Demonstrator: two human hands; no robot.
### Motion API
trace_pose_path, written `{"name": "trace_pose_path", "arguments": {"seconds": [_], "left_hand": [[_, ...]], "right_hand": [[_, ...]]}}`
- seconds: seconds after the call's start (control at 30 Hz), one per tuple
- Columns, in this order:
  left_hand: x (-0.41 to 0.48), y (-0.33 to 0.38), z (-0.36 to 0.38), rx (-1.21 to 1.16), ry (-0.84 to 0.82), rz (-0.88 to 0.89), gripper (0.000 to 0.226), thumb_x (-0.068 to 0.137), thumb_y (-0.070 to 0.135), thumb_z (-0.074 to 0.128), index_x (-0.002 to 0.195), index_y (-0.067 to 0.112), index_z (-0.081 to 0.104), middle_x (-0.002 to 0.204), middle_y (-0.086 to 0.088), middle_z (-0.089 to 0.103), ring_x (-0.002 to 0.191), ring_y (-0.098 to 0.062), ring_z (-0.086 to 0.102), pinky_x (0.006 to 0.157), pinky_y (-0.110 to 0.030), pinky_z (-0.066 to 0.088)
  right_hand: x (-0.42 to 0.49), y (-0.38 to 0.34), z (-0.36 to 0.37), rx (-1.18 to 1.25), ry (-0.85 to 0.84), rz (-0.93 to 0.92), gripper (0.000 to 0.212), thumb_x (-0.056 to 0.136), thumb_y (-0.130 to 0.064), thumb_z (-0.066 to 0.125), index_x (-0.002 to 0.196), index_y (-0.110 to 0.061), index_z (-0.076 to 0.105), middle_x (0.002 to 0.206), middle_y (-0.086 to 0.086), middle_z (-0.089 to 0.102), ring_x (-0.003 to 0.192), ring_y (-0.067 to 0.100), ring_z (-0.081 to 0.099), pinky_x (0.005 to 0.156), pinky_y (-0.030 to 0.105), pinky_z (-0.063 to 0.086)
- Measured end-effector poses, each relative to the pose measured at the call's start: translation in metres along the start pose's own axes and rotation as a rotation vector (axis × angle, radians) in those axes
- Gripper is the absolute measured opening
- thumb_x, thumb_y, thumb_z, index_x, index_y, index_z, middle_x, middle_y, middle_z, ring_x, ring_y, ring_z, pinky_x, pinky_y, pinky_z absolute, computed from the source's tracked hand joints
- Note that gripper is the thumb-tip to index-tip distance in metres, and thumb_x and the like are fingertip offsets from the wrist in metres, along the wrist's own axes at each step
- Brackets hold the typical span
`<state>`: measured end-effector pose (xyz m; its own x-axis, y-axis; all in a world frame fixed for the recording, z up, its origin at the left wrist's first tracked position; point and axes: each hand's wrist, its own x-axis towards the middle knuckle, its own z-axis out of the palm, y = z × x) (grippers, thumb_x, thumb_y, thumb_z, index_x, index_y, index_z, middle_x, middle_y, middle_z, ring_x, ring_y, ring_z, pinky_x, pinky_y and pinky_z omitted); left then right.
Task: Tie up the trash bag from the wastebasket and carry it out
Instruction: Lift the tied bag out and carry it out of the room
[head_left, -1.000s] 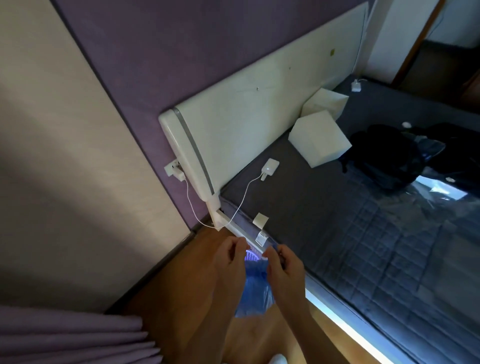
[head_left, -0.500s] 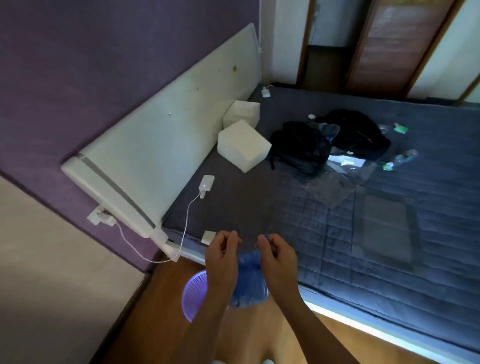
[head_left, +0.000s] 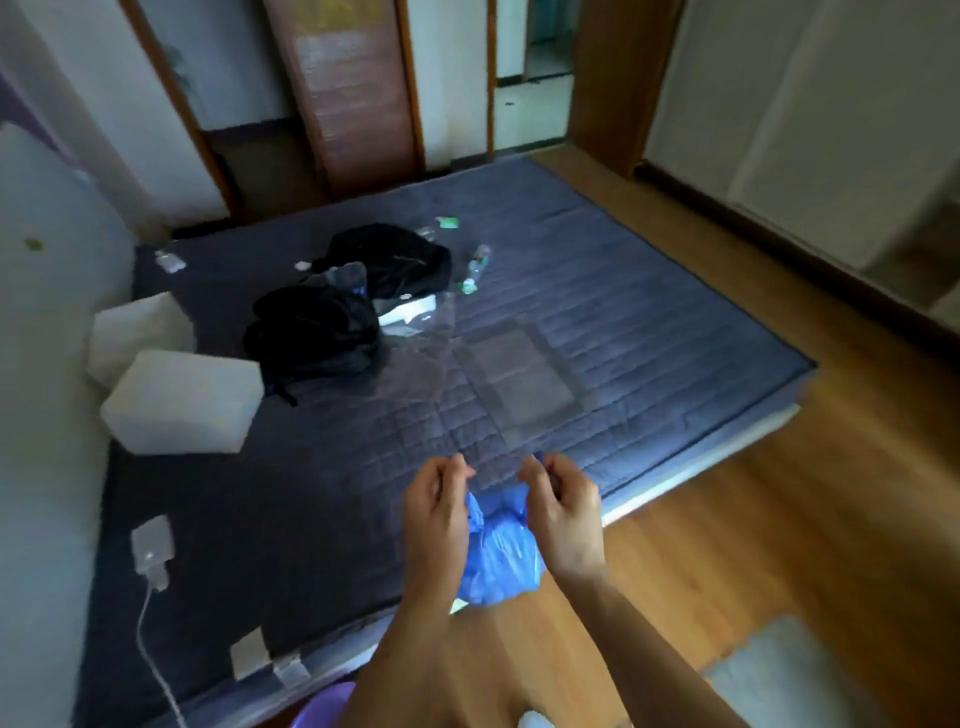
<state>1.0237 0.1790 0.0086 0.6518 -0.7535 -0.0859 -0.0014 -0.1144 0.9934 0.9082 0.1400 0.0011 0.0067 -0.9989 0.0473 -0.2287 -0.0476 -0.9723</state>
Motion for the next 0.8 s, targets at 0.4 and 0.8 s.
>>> {"name": "trace_pose_path", "arguments": {"seconds": [0.4,0.8], "left_hand": [[-0.054,-0.011,0.092,-0.021,-0.613,-0.046,0.027,0.095,0.025,0.057,0.069,0.015,0.06,0.064,0.011,0.059,0.068,-0.012,0.054,0.071,-0.039,0.046],[-0.128,-0.008,0.208,0.014,-0.985,0.055,0.029,0.091,0.031,0.056,0.065,0.019,0.057,0.055,0.011,0.05,0.056,-0.012,0.045,0.058,-0.035,0.037]], "right_hand": [[-0.05,0.027,-0.106,0.024,0.571,0.151,0.035,0.091,-0.026,0.056,0.07,0.002,0.055,0.05,-0.001,0.045,0.048,0.01,0.04,0.051,0.033,0.035],[-0.073,0.049,-0.225,0.013,0.892,0.223,0.03,0.091,-0.02,0.057,0.061,-0.013,0.057,0.046,-0.003,0.045,0.046,0.015,0.04,0.049,0.035,0.037]]}}
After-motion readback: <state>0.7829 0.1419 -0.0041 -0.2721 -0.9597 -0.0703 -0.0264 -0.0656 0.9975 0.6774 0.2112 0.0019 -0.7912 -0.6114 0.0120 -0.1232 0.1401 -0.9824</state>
